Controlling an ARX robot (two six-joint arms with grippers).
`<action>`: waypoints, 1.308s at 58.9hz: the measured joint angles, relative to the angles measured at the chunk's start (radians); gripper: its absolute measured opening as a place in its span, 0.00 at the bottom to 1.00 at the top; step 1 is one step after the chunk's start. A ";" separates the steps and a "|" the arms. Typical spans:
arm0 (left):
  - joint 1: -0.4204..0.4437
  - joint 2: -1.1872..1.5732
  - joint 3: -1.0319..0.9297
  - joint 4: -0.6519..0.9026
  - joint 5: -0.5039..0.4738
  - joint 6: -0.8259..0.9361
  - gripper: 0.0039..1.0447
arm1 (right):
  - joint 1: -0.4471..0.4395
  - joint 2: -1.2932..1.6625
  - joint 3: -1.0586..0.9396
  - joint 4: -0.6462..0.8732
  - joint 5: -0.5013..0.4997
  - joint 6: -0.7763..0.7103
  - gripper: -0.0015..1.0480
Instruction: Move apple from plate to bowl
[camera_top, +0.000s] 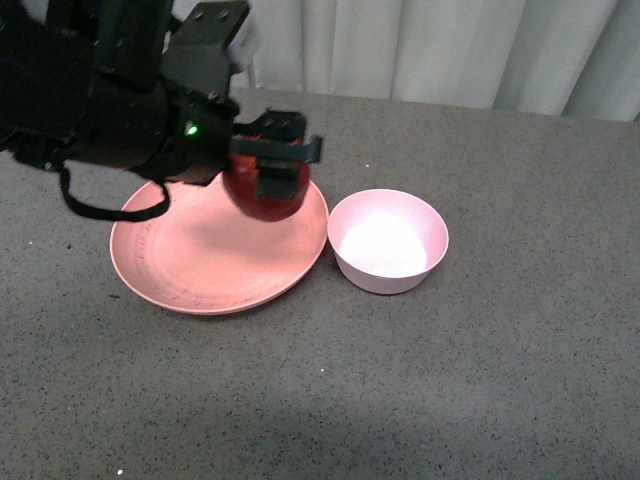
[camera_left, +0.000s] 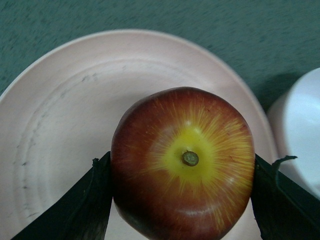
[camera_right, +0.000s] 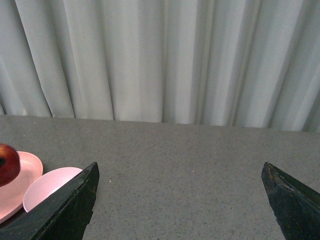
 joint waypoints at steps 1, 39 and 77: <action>-0.014 -0.003 0.009 0.000 0.000 -0.003 0.65 | 0.000 0.000 0.000 0.000 0.000 0.000 0.91; -0.196 0.170 0.140 0.006 -0.056 -0.052 0.65 | 0.000 0.000 0.000 0.000 0.000 0.000 0.91; -0.197 0.141 0.076 0.130 -0.063 -0.084 0.93 | 0.000 0.000 0.000 0.000 0.000 0.000 0.91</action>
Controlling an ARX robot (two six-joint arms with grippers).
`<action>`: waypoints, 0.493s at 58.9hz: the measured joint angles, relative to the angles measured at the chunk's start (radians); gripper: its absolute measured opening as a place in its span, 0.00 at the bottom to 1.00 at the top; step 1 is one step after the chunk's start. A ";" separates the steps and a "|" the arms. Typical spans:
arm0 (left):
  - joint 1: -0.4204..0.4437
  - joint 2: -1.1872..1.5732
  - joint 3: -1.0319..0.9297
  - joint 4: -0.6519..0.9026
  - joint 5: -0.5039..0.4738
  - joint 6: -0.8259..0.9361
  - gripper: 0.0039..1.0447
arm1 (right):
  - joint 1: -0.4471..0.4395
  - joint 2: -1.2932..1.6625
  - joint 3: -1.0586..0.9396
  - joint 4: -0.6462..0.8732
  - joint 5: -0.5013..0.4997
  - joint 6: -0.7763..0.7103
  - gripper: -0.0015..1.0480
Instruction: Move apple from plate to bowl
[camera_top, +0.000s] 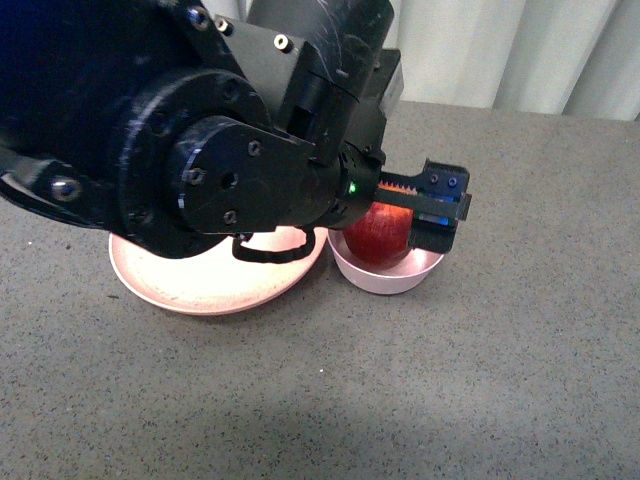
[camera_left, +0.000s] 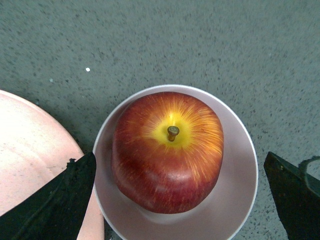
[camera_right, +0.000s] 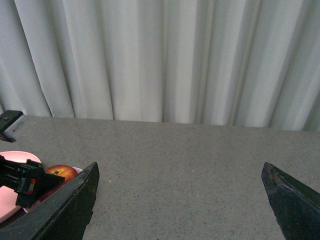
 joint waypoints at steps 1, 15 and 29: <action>0.001 -0.007 -0.006 0.006 0.000 -0.001 0.93 | 0.000 0.000 0.000 0.000 0.000 0.000 0.91; 0.035 -0.197 -0.157 0.110 -0.052 -0.019 0.94 | 0.000 0.000 0.000 0.000 0.000 0.000 0.91; 0.090 -0.366 -0.462 0.546 -0.401 0.089 0.75 | 0.000 0.000 0.000 0.000 0.000 0.000 0.91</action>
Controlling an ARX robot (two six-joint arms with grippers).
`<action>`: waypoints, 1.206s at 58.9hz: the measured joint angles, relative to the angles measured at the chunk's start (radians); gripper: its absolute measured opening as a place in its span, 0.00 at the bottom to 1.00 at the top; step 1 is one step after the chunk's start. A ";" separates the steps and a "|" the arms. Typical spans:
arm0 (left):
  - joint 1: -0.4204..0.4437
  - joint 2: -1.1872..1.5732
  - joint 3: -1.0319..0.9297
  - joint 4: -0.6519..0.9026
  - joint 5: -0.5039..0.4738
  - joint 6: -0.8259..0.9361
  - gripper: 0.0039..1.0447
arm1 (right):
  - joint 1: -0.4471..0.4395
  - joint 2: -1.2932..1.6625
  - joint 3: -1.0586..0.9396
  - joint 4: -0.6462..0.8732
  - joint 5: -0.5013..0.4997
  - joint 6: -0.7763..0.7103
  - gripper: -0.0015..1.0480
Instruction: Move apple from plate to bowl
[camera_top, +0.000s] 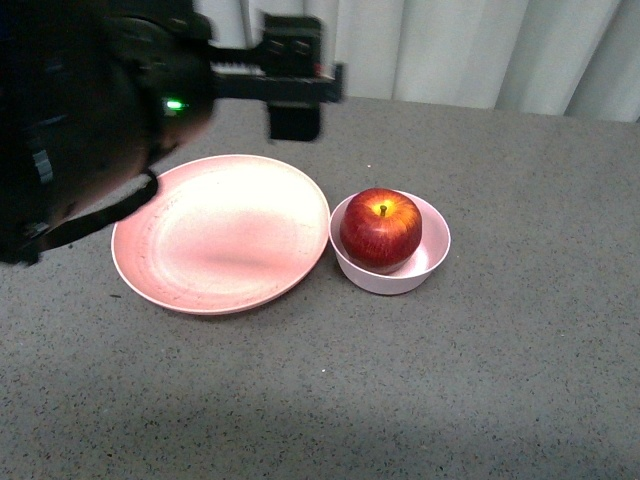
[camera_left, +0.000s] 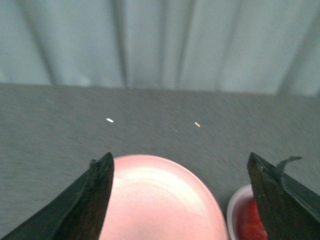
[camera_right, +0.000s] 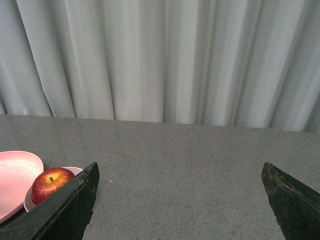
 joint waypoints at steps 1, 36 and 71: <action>0.012 -0.019 -0.033 0.040 -0.010 0.009 0.71 | 0.000 0.000 0.000 0.000 0.000 0.000 0.91; 0.307 -0.599 -0.491 0.008 0.231 0.072 0.03 | 0.000 0.000 0.000 0.000 0.000 0.000 0.91; 0.481 -1.104 -0.577 -0.390 0.404 0.073 0.03 | 0.000 0.000 0.000 0.000 0.000 0.000 0.91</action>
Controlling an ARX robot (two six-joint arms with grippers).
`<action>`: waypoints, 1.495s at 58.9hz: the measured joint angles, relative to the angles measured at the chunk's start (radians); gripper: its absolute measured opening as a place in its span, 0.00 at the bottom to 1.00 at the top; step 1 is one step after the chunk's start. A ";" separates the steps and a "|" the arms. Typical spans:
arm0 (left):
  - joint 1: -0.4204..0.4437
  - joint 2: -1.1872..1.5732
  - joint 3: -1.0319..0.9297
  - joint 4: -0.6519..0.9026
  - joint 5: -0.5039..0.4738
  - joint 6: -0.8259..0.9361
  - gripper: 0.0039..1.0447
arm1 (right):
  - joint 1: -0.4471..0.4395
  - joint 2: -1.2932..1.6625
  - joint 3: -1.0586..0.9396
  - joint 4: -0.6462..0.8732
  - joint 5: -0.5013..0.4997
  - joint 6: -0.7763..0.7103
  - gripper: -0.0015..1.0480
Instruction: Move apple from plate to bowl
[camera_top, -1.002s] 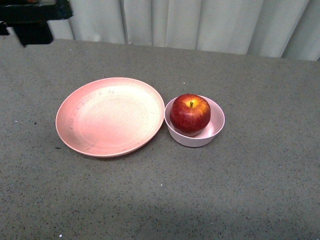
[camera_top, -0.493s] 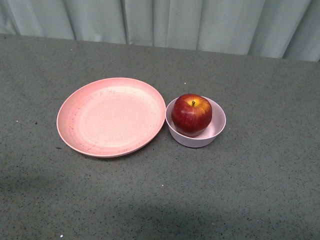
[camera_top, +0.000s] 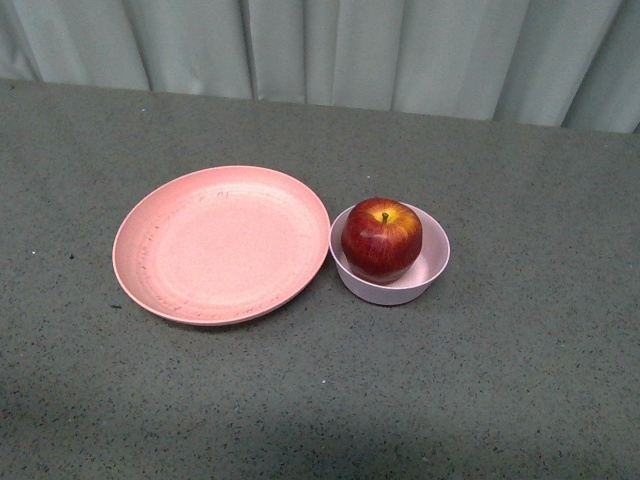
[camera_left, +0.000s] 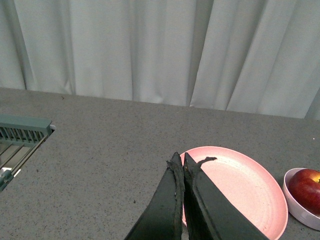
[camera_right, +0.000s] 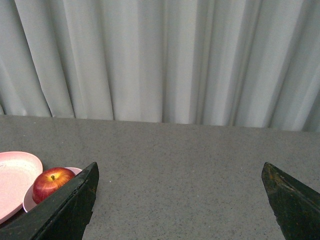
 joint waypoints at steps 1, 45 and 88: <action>0.000 -0.014 0.000 -0.013 0.001 0.000 0.03 | 0.000 0.000 0.000 0.000 0.000 0.000 0.91; 0.001 -0.373 -0.001 -0.354 0.000 0.000 0.03 | 0.000 0.000 0.000 0.000 0.000 0.000 0.91; 0.001 -0.636 0.000 -0.625 0.002 0.000 0.17 | 0.000 0.000 0.000 0.000 0.000 0.000 0.91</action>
